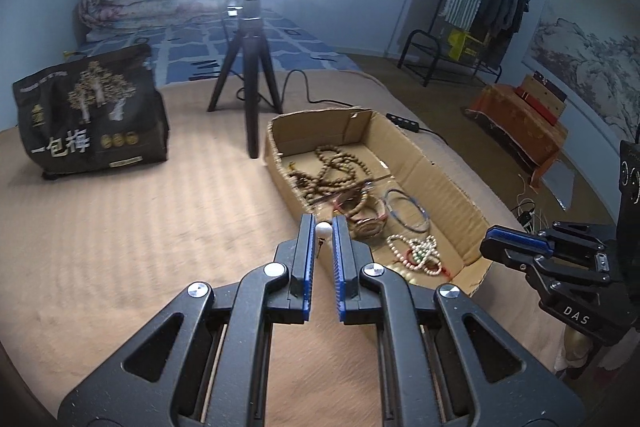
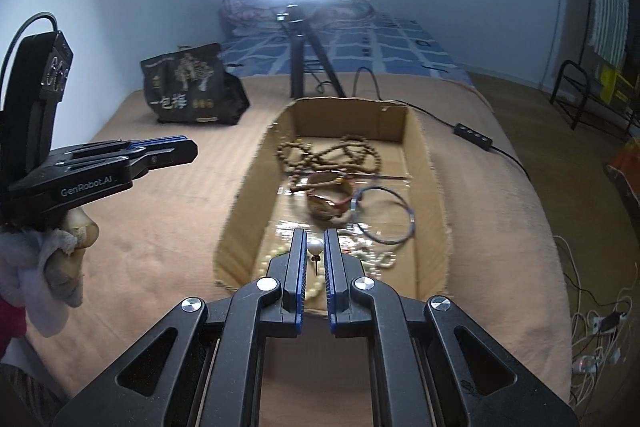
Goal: Organize jewelry
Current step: 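Carry both pearl earrings in the closed tools over the cardboard box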
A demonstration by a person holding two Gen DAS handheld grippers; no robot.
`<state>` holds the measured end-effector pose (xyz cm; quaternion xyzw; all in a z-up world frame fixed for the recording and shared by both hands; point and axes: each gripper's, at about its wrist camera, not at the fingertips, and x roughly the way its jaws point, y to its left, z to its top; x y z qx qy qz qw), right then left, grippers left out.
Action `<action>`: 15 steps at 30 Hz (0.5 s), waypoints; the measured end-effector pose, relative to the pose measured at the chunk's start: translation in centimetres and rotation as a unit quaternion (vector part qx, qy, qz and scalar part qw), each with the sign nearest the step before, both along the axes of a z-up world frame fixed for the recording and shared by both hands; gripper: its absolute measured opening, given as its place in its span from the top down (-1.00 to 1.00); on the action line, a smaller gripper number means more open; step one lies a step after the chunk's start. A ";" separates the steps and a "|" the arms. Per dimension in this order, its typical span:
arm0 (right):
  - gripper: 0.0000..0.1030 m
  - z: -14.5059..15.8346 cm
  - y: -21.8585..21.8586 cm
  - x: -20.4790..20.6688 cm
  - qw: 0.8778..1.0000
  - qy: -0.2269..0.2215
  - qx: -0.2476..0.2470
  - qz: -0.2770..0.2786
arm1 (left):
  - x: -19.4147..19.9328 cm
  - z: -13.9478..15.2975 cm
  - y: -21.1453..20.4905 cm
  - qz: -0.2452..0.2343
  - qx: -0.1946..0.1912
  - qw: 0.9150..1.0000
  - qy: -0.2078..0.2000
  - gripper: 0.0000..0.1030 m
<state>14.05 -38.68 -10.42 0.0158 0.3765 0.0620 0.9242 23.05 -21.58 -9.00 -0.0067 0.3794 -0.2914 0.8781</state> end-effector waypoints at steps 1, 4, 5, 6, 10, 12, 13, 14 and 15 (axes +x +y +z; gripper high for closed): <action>0.87 0.0 -0.3 0.1 1.000 0.000 -0.001 -0.002 | 0.1 0.0 -0.5 -0.001 0.000 1.000 0.000 0.86; 0.87 -0.2 -1.1 0.4 1.000 0.003 -0.004 -0.009 | 0.5 -0.2 -1.5 -0.004 -0.001 1.000 0.002 0.86; 0.87 -0.2 -1.4 0.4 1.000 0.003 -0.005 -0.011 | 0.7 -0.2 -1.9 -0.005 -0.002 1.000 0.003 0.86; 0.87 -0.3 -1.6 0.5 1.000 0.004 -0.005 -0.013 | 0.7 -0.3 -2.2 -0.006 -0.002 1.000 0.004 0.86; 0.87 -0.4 -2.4 0.9 1.000 0.004 -0.006 -0.017 | 0.9 -0.5 -3.6 -0.013 0.002 1.000 0.003 0.86; 0.87 -0.4 -2.5 1.1 1.000 0.004 -0.007 -0.018 | 1.0 -0.5 -4.0 -0.015 0.003 1.000 0.002 0.86; 0.87 -0.4 -2.6 1.2 1.000 0.004 -0.008 -0.018 | 1.0 -0.5 -4.2 -0.015 0.003 1.000 0.001 0.86; 0.87 -0.4 -2.5 1.2 1.000 0.004 -0.009 -0.017 | 1.1 -0.5 -4.4 -0.016 0.002 1.000 0.001 0.86; 0.87 -0.5 -2.5 1.3 1.000 0.005 -0.010 -0.016 | 1.1 -0.4 -4.6 -0.015 0.002 1.000 0.001 0.86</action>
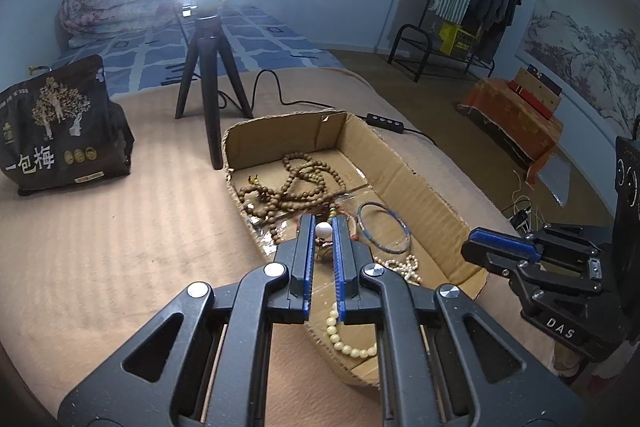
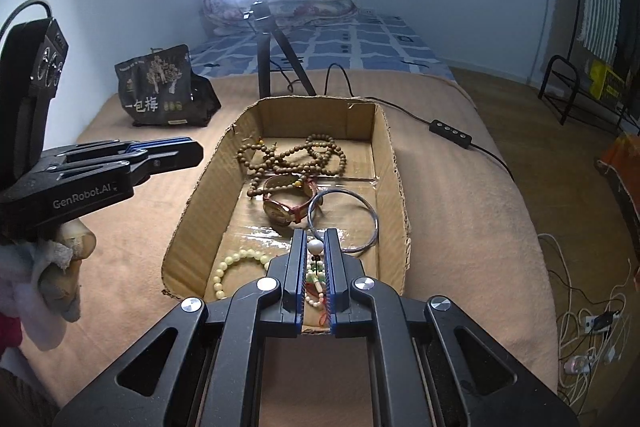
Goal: Organize jewelry
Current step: 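Carry both pearl earrings in the closed tools over the cardboard box, then open both tools to drop the pearl earrings into the box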
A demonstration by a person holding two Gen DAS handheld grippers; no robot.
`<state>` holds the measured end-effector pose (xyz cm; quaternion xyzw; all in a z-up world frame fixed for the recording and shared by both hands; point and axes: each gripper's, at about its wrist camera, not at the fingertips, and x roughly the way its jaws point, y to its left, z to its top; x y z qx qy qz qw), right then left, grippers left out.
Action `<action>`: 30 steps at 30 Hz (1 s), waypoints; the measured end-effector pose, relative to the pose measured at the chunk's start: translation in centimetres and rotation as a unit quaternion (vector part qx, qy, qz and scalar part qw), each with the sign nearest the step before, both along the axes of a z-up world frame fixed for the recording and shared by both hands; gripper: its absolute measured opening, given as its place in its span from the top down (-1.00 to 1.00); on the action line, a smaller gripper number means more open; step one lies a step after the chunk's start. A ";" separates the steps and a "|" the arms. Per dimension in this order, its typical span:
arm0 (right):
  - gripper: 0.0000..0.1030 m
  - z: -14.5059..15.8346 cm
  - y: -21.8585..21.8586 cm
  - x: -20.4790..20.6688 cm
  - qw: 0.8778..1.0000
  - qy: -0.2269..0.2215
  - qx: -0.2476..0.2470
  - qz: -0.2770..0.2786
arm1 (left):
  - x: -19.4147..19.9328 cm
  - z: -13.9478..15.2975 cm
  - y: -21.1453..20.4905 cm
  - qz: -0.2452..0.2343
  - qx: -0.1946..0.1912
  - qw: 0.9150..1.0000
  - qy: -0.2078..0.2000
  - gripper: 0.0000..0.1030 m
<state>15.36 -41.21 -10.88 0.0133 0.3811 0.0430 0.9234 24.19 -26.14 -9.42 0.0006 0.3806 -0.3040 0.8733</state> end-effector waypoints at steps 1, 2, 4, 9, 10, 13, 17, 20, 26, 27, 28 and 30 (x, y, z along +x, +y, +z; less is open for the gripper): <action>0.87 0.0 0.0 0.1 1.000 0.000 0.000 0.000 | 0.0 0.0 -0.1 0.000 0.000 1.000 0.000 0.86; 0.87 0.0 -0.1 0.1 1.000 0.001 0.000 0.000 | 0.1 0.0 -0.2 0.000 0.000 1.000 0.001 0.86; 0.87 -0.1 -0.2 0.3 1.000 0.002 0.001 -0.002 | 0.2 0.0 -0.4 0.001 0.002 1.000 0.000 0.86; 0.87 -0.2 -0.6 0.4 1.000 0.004 0.005 -0.007 | 0.3 0.1 -0.5 -0.001 0.004 1.000 0.000 0.86; 0.87 -0.3 -0.6 0.5 1.000 0.005 0.006 -0.008 | 0.3 0.2 -0.5 -0.001 0.004 1.000 0.000 0.86; 0.87 -0.3 -0.7 0.5 1.000 0.007 0.007 -0.011 | 0.3 0.2 -0.5 -0.002 0.006 1.000 -0.003 0.86; 0.87 -0.3 -0.8 0.4 1.000 0.007 0.010 -0.015 | 0.1 0.3 -0.8 -0.002 0.011 1.000 -0.008 0.86; 0.77 -0.4 -0.9 0.4 1.000 0.010 0.012 -0.019 | 0.3 0.2 -0.8 0.002 0.015 1.000 -0.006 0.86; 0.09 -0.5 -0.9 0.2 1.000 0.006 0.014 -0.022 | 0.7 -0.1 -0.6 0.007 0.019 1.000 -0.002 0.17; 0.08 -0.5 -0.9 0.2 1.000 0.008 0.015 -0.022 | 0.7 0.0 -0.5 0.009 0.016 1.000 -0.003 -0.03; 0.02 -0.5 -0.9 0.2 1.000 0.009 0.015 -0.022 | 0.6 0.1 -0.4 0.010 0.014 1.000 -0.007 -0.07; -0.14 -0.5 -0.9 0.2 1.000 0.008 0.014 -0.025 | 0.5 0.3 -0.4 0.011 0.014 1.000 -0.010 -0.08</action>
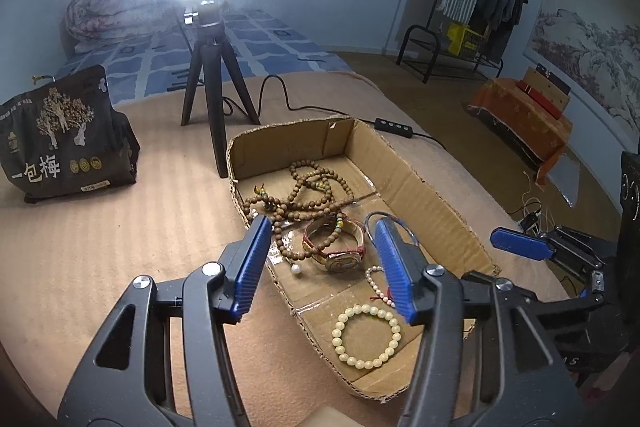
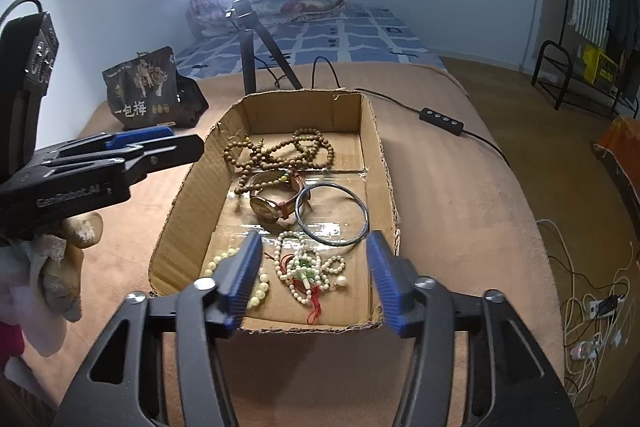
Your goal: Organize jewelry
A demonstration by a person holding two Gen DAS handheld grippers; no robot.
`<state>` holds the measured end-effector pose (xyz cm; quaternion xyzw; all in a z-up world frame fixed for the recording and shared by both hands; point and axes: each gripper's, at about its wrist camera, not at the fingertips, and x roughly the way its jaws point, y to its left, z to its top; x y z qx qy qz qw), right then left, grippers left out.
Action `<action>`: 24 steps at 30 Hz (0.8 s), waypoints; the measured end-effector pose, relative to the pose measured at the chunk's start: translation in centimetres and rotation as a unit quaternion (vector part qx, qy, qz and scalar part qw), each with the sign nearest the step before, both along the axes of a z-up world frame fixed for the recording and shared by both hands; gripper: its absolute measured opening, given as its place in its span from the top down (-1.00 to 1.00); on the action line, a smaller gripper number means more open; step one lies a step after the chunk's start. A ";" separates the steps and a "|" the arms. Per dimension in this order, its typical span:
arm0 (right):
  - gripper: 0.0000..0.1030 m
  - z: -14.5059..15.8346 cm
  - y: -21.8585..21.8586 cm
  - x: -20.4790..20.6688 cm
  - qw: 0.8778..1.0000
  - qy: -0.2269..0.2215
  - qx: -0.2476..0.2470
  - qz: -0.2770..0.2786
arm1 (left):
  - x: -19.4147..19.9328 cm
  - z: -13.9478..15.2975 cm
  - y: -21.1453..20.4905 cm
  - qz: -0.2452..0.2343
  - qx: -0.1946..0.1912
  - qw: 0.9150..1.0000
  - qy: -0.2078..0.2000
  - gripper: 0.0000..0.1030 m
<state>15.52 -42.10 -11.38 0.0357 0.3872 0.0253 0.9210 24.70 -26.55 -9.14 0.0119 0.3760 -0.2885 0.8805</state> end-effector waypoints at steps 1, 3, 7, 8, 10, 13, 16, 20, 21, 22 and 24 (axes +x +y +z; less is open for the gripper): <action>-0.21 0.1 0.0 0.0 1.000 -0.002 0.000 -0.001 | 0.0 0.1 0.0 0.000 0.001 1.000 -0.001 -0.08; -0.22 0.1 0.0 -0.1 1.000 -0.003 0.002 -0.004 | -0.1 0.3 0.1 0.001 0.001 1.000 -0.002 -0.08; -0.25 0.2 0.2 -0.1 1.000 -0.001 0.004 -0.004 | -0.1 0.5 0.3 0.002 0.002 1.000 -0.004 -0.08; -0.27 0.3 0.2 -0.1 1.000 -0.001 0.003 -0.004 | -0.2 0.6 0.4 0.002 0.002 1.000 -0.004 -0.08; -0.28 0.4 0.4 -0.2 1.000 -0.001 0.002 -0.004 | -0.2 0.8 0.6 0.004 0.001 1.000 -0.004 -0.08; -0.29 0.7 0.7 -0.3 1.000 -0.004 0.002 -0.005 | -0.4 1.4 0.9 0.006 -0.001 1.000 -0.006 -0.08; -0.29 1.3 0.9 -0.5 1.000 -0.008 0.002 -0.004 | -0.6 2.1 1.3 0.009 -0.001 1.000 -0.011 -0.08; -0.29 2.3 1.5 -1.0 1.000 -0.016 -0.001 -0.001 | -1.0 3.3 2.2 0.016 -0.006 1.000 -0.018 -0.08; -0.29 2.6 1.7 -1.1 1.000 -0.018 -0.002 -0.001 | -1.2 3.6 2.4 0.018 -0.006 1.000 -0.020 -0.08; -0.29 2.9 1.8 -1.3 1.000 -0.020 -0.003 0.000 | -1.2 3.9 2.7 0.021 -0.007 1.000 -0.020 -0.08; -0.29 3.5 2.1 -1.6 1.000 -0.024 -0.004 -0.001 | -1.5 4.6 3.3 0.024 -0.009 0.999 -0.023 -0.08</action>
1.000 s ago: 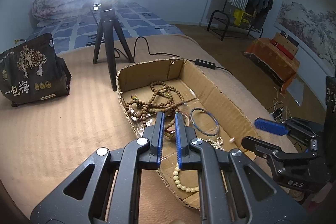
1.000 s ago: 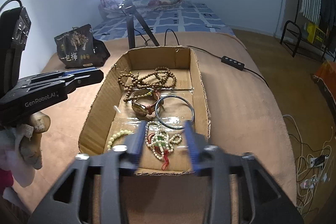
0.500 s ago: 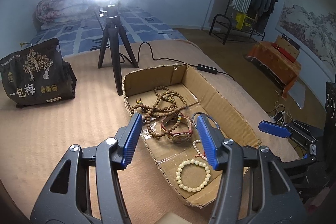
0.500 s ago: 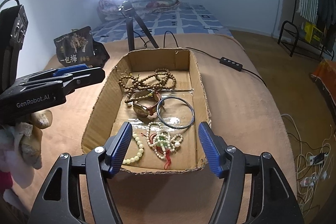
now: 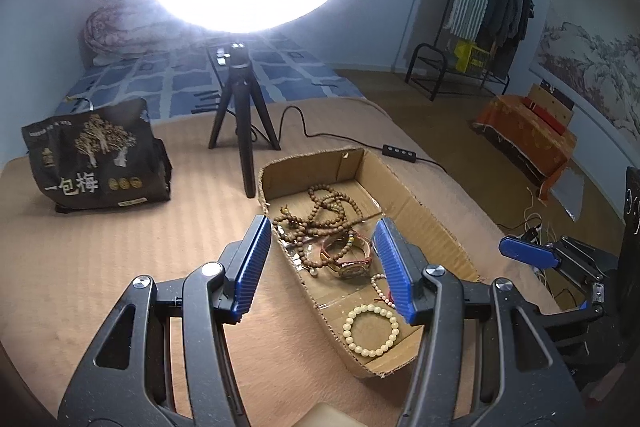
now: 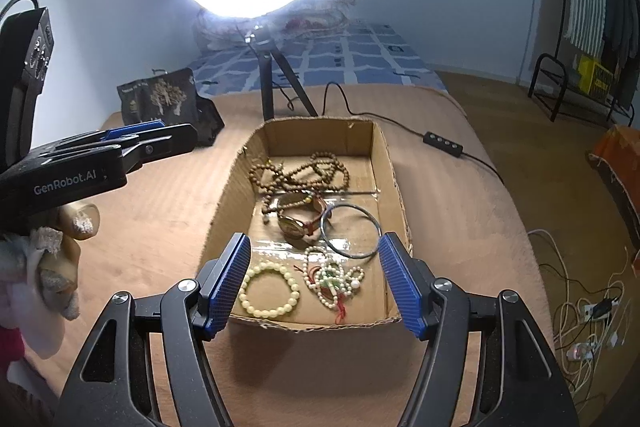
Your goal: Organize jewelry
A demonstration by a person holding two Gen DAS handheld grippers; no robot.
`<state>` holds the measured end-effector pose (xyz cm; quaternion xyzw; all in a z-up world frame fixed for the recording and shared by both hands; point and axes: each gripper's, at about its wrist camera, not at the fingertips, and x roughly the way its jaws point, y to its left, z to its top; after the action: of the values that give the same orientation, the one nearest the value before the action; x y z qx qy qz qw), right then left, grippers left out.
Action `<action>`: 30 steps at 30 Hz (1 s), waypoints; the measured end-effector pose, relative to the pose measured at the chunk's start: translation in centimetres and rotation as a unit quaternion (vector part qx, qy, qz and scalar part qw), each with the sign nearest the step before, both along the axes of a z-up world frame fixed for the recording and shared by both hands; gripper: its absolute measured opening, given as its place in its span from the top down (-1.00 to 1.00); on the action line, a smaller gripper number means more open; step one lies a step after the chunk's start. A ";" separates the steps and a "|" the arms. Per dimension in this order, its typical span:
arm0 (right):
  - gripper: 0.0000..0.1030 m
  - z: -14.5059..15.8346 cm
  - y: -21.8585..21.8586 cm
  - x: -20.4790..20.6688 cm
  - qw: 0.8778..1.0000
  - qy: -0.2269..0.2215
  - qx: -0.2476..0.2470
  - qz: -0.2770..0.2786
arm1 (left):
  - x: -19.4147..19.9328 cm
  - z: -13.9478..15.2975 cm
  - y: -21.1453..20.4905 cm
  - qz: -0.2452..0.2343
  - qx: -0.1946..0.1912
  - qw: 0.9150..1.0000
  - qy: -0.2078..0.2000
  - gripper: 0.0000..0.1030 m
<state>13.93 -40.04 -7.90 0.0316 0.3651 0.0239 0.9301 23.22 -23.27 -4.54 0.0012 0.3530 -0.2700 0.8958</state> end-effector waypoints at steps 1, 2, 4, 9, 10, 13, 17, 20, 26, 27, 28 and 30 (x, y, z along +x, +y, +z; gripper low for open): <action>-0.29 0.2 0.1 -0.1 1.000 -0.001 0.000 0.000 | -0.1 0.3 0.3 0.002 0.000 1.000 -0.002 -0.08; -0.29 0.5 0.2 -0.2 1.000 -0.003 0.000 -0.001 | -0.3 0.5 0.5 0.003 -0.001 1.000 -0.003 -0.08; -0.29 1.2 0.4 -0.6 1.000 -0.009 -0.002 -0.001 | -0.6 1.3 1.1 0.006 -0.002 1.000 -0.008 -0.08; -0.29 3.0 0.9 -1.7 1.000 -0.020 -0.005 -0.004 | -1.7 3.1 2.1 0.010 -0.003 1.000 -0.016 -0.08; -0.29 3.3 1.0 -1.8 1.000 -0.021 -0.006 -0.004 | -2.1 3.6 2.2 0.011 -0.002 1.000 -0.019 -0.08; -0.29 4.3 1.3 -2.6 1.000 -0.027 -0.012 -0.006 | -3.3 4.8 2.6 0.008 0.002 1.000 -0.029 -0.08; -0.29 5.9 1.6 -3.8 0.999 -0.037 -0.019 -0.009 | -5.2 6.4 3.0 0.008 0.010 0.999 -0.043 -0.08; -0.29 7.1 1.7 -5.0 0.999 -0.044 -0.018 -0.010 | -6.8 7.4 3.5 0.006 0.012 0.999 -0.052 -0.09; -0.43 8.8 2.3 -7.3 0.998 -0.061 -0.023 -0.011 | -9.7 8.9 4.9 0.014 0.010 0.998 -0.061 -0.38; -0.43 9.0 2.5 -7.8 0.998 -0.063 -0.025 -0.010 | -10.2 9.1 5.1 0.015 0.011 0.998 -0.063 -0.38; -0.43 9.1 2.7 -8.2 0.998 -0.064 -0.027 -0.010 | -10.6 9.2 5.4 0.016 0.013 0.998 -0.065 -0.38; -0.43 9.3 3.0 -9.0 0.997 -0.066 -0.027 -0.010 | -11.4 9.3 5.9 0.018 0.014 0.998 -0.066 -0.38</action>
<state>4.94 -37.05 1.38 0.0079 0.3033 0.0068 0.9528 11.80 -17.38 4.80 0.0249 0.2969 -0.2484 0.9217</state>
